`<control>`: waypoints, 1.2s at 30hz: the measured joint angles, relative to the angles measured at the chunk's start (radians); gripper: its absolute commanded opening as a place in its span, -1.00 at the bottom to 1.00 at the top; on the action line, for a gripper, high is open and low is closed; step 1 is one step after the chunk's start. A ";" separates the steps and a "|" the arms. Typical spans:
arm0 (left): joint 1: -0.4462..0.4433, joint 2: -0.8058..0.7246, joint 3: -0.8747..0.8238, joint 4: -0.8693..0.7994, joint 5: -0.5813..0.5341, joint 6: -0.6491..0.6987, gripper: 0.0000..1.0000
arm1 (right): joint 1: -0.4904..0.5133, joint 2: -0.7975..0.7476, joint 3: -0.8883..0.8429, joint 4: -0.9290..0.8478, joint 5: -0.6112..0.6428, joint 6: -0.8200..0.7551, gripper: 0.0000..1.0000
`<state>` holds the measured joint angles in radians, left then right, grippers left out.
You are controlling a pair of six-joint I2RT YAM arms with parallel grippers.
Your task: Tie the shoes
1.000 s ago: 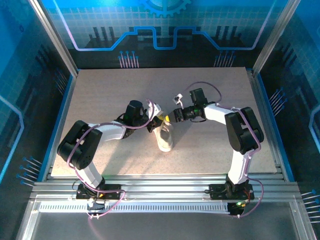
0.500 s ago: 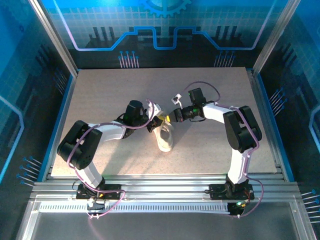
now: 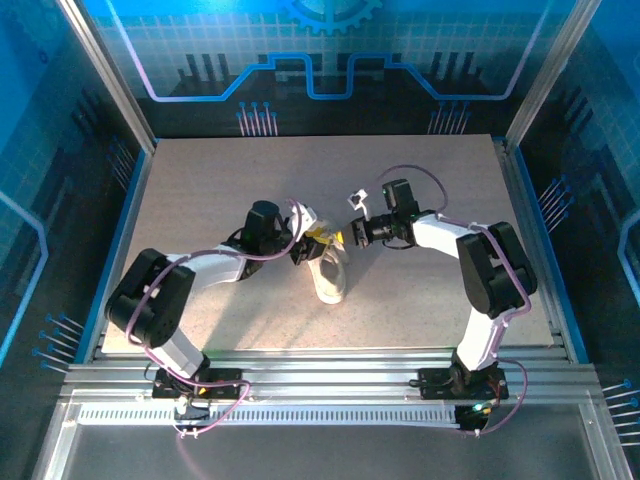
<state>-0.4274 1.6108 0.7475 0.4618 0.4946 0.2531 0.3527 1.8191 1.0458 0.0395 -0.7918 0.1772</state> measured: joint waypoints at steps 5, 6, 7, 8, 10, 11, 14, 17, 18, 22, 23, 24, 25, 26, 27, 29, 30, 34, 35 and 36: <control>0.049 -0.100 -0.035 -0.029 0.010 -0.038 -0.01 | 0.002 0.000 0.000 0.029 0.021 0.010 -1.00; 0.060 -0.124 -0.038 -0.042 0.010 -0.045 -0.01 | 0.002 0.000 0.000 0.033 0.025 0.011 -1.00; 0.068 -0.144 -0.041 -0.057 0.010 -0.051 0.00 | 0.003 0.000 0.000 0.035 0.027 0.011 -1.00; 0.077 -0.169 -0.046 -0.074 0.010 -0.059 0.00 | 0.004 0.000 0.000 0.038 0.030 0.011 -1.00; 0.091 -0.205 -0.060 -0.093 0.011 -0.083 -0.01 | 0.008 0.000 0.000 0.041 0.035 0.011 -1.00; 0.095 -0.217 -0.067 -0.101 0.011 -0.094 -0.01 | 0.009 0.000 0.000 0.042 0.037 0.011 -1.00; 0.098 -0.232 -0.096 -0.117 0.011 -0.129 -0.01 | 0.014 0.000 0.000 0.044 0.047 0.011 -1.00; 0.094 -0.232 -0.119 -0.122 0.010 -0.160 0.02 | 0.019 0.000 0.000 0.044 0.054 0.011 -1.00; 0.087 -0.232 -0.122 -0.125 0.008 -0.171 0.05 | 0.020 0.000 0.000 0.044 0.056 0.011 -1.00; 0.020 -0.232 -0.122 -0.129 -0.015 -0.172 0.13 | 0.023 0.000 0.000 0.044 0.060 0.011 -1.00; -0.003 -0.232 -0.122 -0.131 -0.021 -0.171 0.14 | 0.023 0.000 0.000 0.044 0.061 0.011 -1.00; -0.018 -0.232 -0.122 -0.132 -0.028 -0.169 0.15 | 0.024 0.000 0.000 0.044 0.063 0.011 -1.00; -0.030 -0.229 -0.122 -0.132 -0.032 -0.166 0.16 | 0.025 0.000 0.000 0.043 0.067 0.011 -1.00; -0.036 -0.223 -0.121 -0.132 -0.039 -0.165 0.17 | 0.026 0.000 0.000 0.043 0.070 0.011 -1.00; -0.042 -0.213 -0.118 -0.133 -0.052 -0.158 0.17 | 0.028 0.000 0.000 0.044 0.072 0.011 -1.00; -0.045 -0.195 -0.114 -0.136 -0.074 -0.146 0.16 | 0.029 0.000 0.000 0.043 0.077 0.011 -1.00; -0.047 -0.183 -0.114 -0.137 -0.087 -0.143 0.07 | 0.029 0.000 0.000 0.043 0.079 0.011 -1.00; -0.055 -0.145 -0.087 -0.148 -0.127 -0.121 -0.73 | 0.029 0.000 0.000 0.043 0.081 0.014 -1.00; -0.059 -0.140 -0.079 -0.152 -0.135 -0.118 -0.87 | 0.029 0.000 0.000 0.044 0.082 0.016 -1.00; -0.064 -0.138 -0.068 -0.160 -0.143 -0.111 -1.00 | 0.029 0.000 0.000 0.043 0.084 0.018 -1.00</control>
<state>-0.4919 1.4731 0.6796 0.3019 0.3511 0.1425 0.3817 1.8191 1.0458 0.0830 -0.7082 0.1951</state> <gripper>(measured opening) 0.152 0.041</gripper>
